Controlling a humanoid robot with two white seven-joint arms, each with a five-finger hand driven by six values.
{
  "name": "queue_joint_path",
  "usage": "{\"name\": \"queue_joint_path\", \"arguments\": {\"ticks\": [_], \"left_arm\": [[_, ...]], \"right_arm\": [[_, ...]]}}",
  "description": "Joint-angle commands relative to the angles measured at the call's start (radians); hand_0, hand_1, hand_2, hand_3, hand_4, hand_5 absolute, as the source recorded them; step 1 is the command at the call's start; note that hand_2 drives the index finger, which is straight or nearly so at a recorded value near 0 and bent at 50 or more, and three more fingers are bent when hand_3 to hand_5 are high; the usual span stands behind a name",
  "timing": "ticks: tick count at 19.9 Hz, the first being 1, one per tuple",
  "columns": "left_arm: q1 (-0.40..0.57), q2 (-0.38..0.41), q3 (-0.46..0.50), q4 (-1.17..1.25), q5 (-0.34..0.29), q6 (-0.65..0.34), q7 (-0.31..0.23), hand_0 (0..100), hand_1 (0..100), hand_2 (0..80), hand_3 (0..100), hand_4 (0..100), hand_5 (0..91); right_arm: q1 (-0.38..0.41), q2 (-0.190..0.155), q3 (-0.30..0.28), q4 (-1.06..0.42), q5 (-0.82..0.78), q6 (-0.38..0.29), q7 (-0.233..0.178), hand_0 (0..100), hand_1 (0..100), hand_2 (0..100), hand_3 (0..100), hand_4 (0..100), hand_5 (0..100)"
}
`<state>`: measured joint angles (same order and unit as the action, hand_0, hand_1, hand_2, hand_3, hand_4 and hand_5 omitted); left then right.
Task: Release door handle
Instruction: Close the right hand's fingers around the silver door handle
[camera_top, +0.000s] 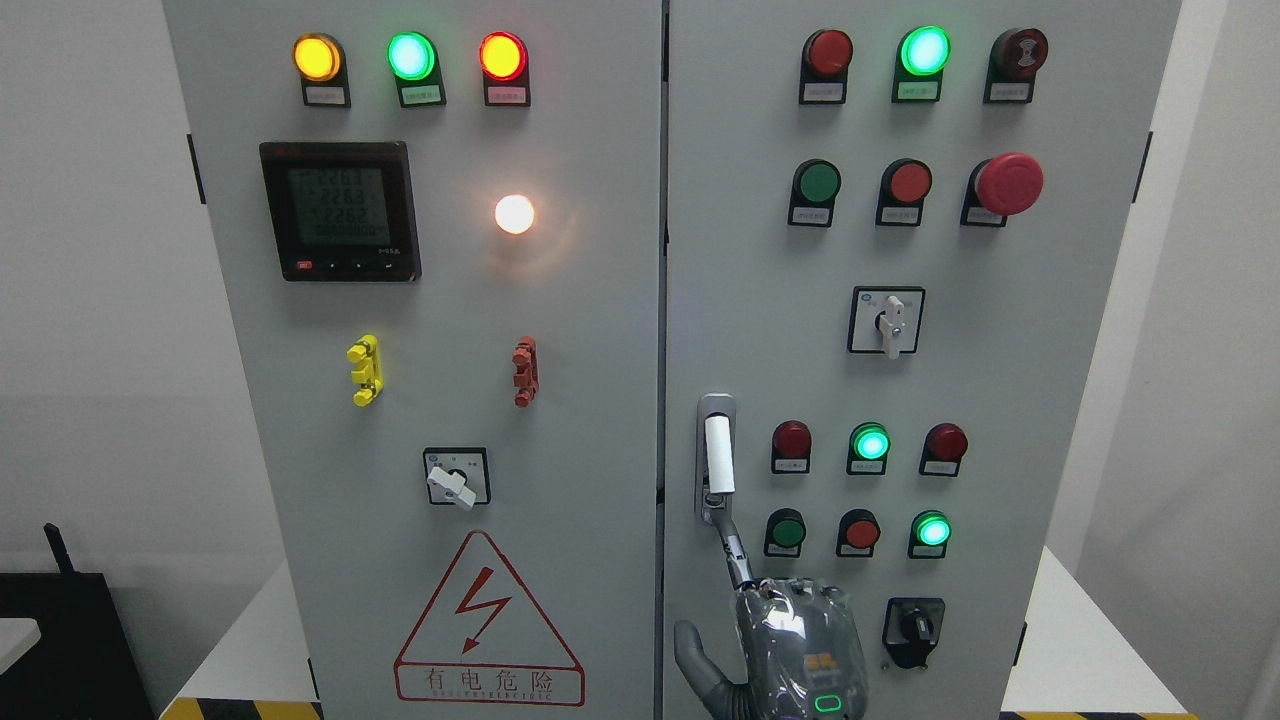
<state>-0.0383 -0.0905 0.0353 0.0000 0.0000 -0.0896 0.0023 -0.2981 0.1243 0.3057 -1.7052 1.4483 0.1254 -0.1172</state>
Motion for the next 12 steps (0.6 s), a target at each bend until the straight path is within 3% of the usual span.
{"name": "queue_joint_path", "arguments": {"ticks": [1, 7, 11, 12], "left_arm": [[0.000, 0.000, 0.000, -0.009, -0.028, -0.001, 0.001, 12, 39, 0.0, 0, 0, 0.0], [0.000, 0.000, 0.000, -0.009, -0.028, -0.001, 0.001, 12, 39, 0.0, 0, 0, 0.0], [0.000, 0.000, 0.000, -0.009, -0.028, -0.001, 0.001, 12, 39, 0.0, 0, 0, 0.0], [0.000, 0.000, 0.000, -0.009, -0.028, -0.001, 0.001, 12, 39, 0.0, 0, 0, 0.0]], "right_arm": [[-0.001, 0.000, 0.001, -0.005, -0.002, -0.006, -0.015, 40, 35, 9, 100, 100, 99], [0.008, 0.000, 0.001, -0.008, -0.003, -0.012, -0.019, 39, 35, 15, 100, 100, 99], [0.016, 0.004, -0.010, -0.007, -0.006, -0.042, -0.099, 43, 36, 52, 100, 94, 97], [0.016, 0.006, -0.013, -0.008, -0.015, -0.056, -0.110, 44, 36, 56, 100, 93, 97]]}}
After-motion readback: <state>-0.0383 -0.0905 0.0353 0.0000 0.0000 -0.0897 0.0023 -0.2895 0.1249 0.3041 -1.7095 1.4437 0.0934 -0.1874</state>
